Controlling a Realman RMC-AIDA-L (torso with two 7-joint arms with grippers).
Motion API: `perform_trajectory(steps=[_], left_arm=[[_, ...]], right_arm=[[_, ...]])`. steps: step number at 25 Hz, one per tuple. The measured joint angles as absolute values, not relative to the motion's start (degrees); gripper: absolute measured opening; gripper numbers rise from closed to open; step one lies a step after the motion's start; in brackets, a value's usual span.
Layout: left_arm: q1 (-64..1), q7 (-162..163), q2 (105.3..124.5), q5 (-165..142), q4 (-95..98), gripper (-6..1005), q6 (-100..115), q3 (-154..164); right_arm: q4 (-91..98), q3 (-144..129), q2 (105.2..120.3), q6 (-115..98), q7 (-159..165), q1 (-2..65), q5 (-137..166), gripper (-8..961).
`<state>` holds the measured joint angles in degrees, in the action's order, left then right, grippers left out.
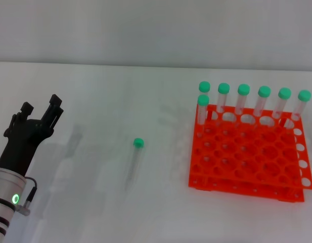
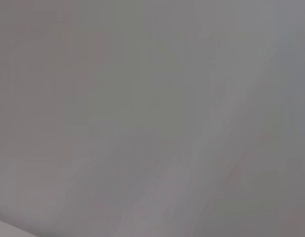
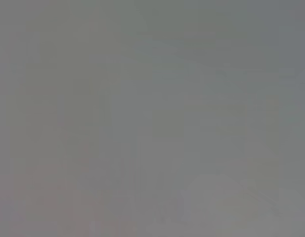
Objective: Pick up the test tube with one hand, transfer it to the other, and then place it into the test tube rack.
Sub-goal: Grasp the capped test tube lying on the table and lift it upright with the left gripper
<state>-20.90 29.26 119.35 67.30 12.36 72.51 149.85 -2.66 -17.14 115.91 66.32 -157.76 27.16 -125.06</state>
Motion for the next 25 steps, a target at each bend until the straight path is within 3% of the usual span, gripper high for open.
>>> perform_trajectory(steps=[15,25], left_arm=[[-22.8,30.2,119.13,67.3,11.1,842,71.5,149.8],[-34.1,63.0,115.91,51.3,-7.3,821,69.8,150.3]], right_arm=[[-3.5,-17.1,115.92,67.5,-157.1,26.9,-125.1,872],[-3.2,-17.1,115.84,67.6,-157.1,26.9,-125.1,872]])
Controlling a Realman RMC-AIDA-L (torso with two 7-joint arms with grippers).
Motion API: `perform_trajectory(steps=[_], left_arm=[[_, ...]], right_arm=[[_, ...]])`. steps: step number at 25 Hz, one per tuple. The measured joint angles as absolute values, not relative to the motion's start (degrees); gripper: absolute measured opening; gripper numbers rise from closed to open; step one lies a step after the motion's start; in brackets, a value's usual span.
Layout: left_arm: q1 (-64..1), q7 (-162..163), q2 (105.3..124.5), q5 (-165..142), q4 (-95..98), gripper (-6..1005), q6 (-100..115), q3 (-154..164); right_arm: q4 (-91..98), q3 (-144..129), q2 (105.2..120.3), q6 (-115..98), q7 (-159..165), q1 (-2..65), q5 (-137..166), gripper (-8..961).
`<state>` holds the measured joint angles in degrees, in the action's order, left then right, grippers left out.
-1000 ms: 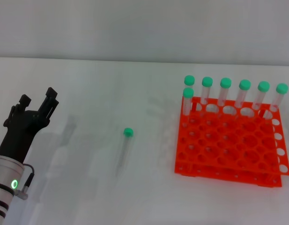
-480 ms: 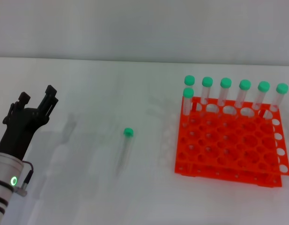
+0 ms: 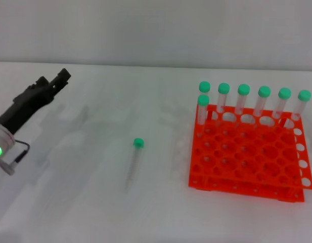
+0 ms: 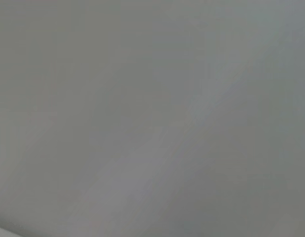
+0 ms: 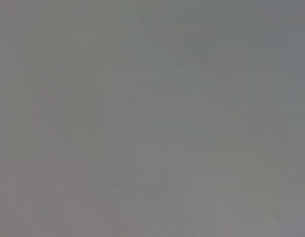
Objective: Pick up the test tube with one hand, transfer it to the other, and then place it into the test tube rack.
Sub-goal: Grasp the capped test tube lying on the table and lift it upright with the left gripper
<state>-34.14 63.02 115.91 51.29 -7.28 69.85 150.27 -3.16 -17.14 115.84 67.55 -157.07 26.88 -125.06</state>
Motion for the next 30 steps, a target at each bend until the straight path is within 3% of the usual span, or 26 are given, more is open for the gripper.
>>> perform_trajectory(steps=[6,17,20,25,30], left_arm=[[-42.6,90.6,113.24,40.4,-23.1,808,72.3,162.0],[-61.3,119.9,111.25,-2.0,-37.5,785,81.3,162.9],[-66.4,126.3,111.43,-13.6,-37.3,778,81.9,162.9],[-73.8,134.0,113.56,-26.9,-36.7,768,81.9,163.0],[-77.8,139.8,114.3,-34.2,-32.1,757,81.8,163.0]], right_arm=[[-3.0,-17.1,115.76,67.5,-157.1,27.1,-125.1,873],[-2.9,-17.1,115.68,67.4,-157.2,26.9,-125.1,873],[-2.9,-17.1,115.66,67.5,-157.3,27.0,-125.1,873],[-2.8,-17.1,115.57,67.5,-157.4,27.2,-125.1,872],[-2.8,-17.1,115.57,67.2,-157.5,27.3,-125.1,872]])
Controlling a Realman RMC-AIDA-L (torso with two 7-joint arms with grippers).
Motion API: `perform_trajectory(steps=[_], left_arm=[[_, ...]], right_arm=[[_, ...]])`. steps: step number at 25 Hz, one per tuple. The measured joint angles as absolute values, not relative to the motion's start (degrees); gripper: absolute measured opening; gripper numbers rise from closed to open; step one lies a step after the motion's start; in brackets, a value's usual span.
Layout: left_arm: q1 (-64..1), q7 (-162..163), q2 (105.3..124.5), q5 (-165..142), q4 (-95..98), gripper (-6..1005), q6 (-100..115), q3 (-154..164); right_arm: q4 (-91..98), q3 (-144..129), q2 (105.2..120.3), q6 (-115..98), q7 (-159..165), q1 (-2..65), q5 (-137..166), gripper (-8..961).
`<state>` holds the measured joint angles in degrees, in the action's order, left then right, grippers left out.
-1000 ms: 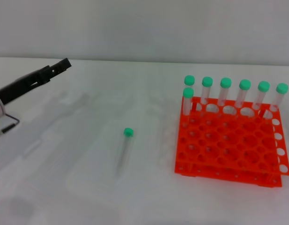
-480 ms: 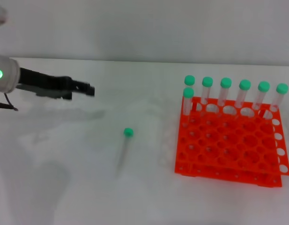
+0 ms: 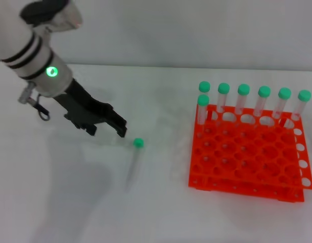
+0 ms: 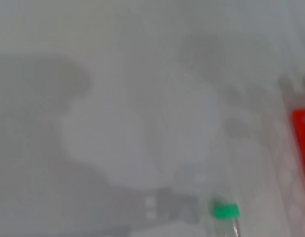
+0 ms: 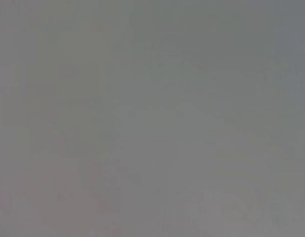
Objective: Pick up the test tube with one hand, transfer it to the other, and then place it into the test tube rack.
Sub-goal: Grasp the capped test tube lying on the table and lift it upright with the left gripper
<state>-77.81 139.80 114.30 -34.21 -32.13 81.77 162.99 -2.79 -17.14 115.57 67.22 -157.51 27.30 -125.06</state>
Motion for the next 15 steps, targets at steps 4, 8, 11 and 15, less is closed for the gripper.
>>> perform_trajectory(steps=[4,8,11,15], left_arm=[[-80.1,145.9,114.62,-40.2,-25.9,749,79.3,163.0],[-81.7,149.4,116.32,-44.5,-23.4,740,76.7,163.0],[-82.6,151.7,117.33,-47.8,-21.7,734,74.8,163.0],[-83.2,153.3,118.07,-48.9,-19.2,725,73.3,163.0]], right_arm=[[-2.8,-17.1,115.66,67.1,-157.5,27.3,-125.1,872],[-2.8,-17.1,115.74,66.8,-157.6,27.3,-125.1,872],[-2.8,-17.1,115.75,66.8,-157.6,27.1,-125.1,872],[-2.8,-17.1,115.62,66.8,-157.6,26.9,-125.1,872]])
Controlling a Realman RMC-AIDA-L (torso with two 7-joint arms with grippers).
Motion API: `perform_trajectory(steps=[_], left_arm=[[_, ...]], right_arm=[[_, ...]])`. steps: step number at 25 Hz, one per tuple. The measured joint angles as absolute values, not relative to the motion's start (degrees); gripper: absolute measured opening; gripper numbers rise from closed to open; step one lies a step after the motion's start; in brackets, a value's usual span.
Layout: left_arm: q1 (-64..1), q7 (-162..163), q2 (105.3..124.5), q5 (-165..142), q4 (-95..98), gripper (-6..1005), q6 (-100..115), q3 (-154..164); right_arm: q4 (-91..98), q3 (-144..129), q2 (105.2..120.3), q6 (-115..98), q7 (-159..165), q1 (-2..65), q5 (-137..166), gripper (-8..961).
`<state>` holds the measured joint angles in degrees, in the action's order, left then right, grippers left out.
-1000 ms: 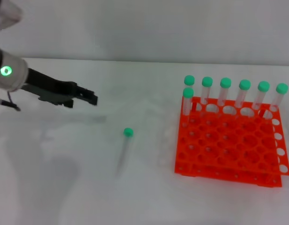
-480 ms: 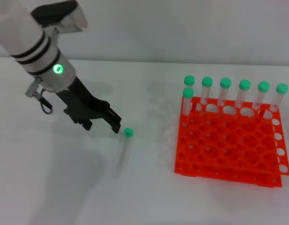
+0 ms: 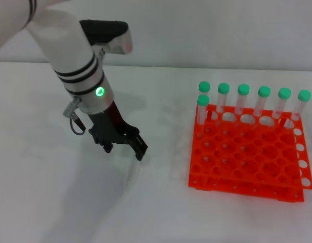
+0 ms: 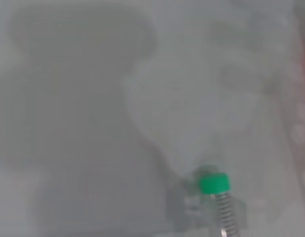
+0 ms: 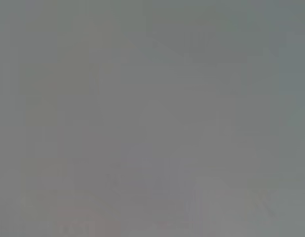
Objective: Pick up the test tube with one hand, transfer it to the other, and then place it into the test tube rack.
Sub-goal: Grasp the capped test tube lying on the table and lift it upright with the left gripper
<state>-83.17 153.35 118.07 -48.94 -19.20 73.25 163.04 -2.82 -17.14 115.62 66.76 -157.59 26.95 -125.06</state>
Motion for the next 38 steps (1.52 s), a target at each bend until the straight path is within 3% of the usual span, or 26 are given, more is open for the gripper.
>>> perform_trajectory(steps=[10,37,38], left_arm=[[-83.0,157.2,118.91,-52.0,-12.9,704,70.6,163.0],[-80.4,160.2,118.99,-53.8,-8.3,484,67.4,163.0],[-80.4,160.1,119.0,-53.8,-8.2,434,67.3,163.0]], right_arm=[[-2.6,-17.1,115.48,66.8,-157.7,26.7,-125.1,873],[-1.5,-17.1,115.49,66.8,-157.7,26.3,-125.1,873],[-1.5,-17.1,115.49,66.8,-157.7,26.3,-125.1,873]])
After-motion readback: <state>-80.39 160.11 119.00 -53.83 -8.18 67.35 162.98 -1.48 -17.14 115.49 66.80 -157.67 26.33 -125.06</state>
